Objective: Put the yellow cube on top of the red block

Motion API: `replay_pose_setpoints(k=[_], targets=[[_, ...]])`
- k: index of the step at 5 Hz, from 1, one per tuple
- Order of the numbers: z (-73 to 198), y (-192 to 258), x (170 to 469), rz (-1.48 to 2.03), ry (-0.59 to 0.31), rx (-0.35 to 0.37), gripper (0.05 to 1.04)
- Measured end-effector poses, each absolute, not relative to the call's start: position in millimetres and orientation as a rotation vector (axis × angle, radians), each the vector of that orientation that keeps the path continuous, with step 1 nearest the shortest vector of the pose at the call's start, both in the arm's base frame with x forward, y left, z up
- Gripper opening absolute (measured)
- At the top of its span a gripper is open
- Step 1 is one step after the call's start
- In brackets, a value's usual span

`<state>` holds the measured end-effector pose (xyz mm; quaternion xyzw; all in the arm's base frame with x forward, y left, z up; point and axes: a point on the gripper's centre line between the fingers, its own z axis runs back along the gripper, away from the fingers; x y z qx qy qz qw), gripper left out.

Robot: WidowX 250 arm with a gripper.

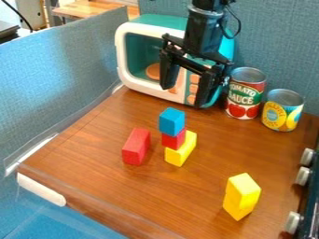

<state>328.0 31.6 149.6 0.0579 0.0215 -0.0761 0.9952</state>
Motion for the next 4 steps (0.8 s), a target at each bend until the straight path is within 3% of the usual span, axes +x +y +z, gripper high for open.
replay_pose_setpoints(k=[1,4], targets=[[137,30,326,-0.158,0.082,0.112,1.0],[136,-16,298,-0.371,0.069,0.068,1.001]])
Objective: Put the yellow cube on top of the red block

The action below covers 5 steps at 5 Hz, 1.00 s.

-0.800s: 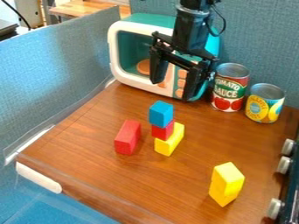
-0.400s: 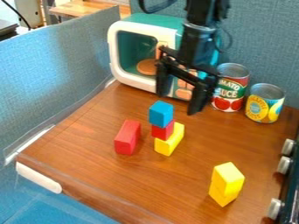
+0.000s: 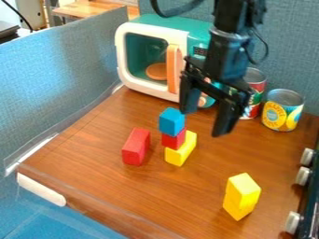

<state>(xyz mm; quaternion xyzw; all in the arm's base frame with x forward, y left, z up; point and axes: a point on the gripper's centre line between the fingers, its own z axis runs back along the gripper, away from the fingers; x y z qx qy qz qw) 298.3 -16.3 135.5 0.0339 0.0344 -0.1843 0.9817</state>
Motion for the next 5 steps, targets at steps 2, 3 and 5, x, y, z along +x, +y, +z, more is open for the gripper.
replay_pose_setpoints(k=[2,3,5], targets=[[98,-31,279,-0.54,0.105,-0.001,1.0],[95,-37,274,-0.59,0.06,-0.007,1.0],[80,-55,271,-0.687,-0.022,-0.036,1.0]])
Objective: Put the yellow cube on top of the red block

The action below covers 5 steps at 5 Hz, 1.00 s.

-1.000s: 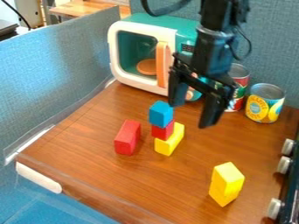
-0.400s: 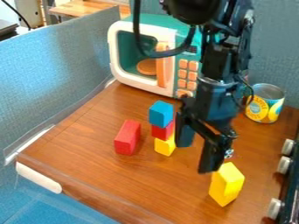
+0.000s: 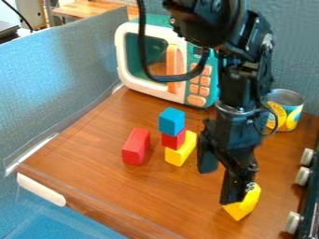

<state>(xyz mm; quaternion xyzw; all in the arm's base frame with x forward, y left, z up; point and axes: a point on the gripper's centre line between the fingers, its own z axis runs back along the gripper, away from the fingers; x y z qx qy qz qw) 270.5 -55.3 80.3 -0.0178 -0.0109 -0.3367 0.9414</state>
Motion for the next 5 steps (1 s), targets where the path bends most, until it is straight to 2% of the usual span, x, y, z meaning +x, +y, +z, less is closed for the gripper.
replay_pose_setpoints(k=[1,3,5], targets=[[77,-59,274,-0.703,-0.071,-0.047,1.0],[72,-60,291,-0.641,-0.085,-0.036,1.0],[56,-69,305,-0.596,-0.065,-0.007,1.0]])
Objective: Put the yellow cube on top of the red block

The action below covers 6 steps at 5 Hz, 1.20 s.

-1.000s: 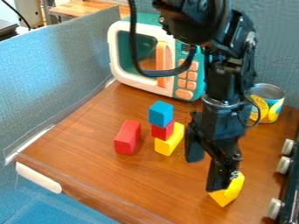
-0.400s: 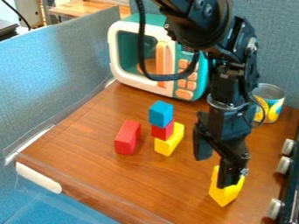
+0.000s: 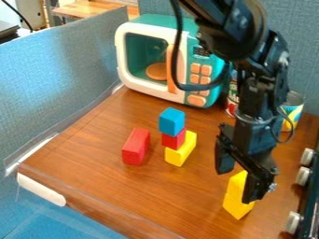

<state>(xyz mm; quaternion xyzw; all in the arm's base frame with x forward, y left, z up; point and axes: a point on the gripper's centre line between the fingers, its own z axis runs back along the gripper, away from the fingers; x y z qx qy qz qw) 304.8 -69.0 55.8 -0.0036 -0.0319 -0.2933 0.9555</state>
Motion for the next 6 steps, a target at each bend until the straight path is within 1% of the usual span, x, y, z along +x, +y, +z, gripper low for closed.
replay_pose_setpoints(k=[1,2,3,4,5,6], targets=[[53,-69,304,-0.586,-0.055,-0.002,1.0],[52,-69,303,-0.585,-0.047,-0.002,0.947],[51,-69,303,-0.576,-0.041,-0.002,0.663],[52,-71,306,-0.562,-0.041,-0.027,0.581],[53,-64,310,-0.518,-0.047,-0.034,0.581],[51,-61,312,-0.43,-0.087,-0.035,0.581]])
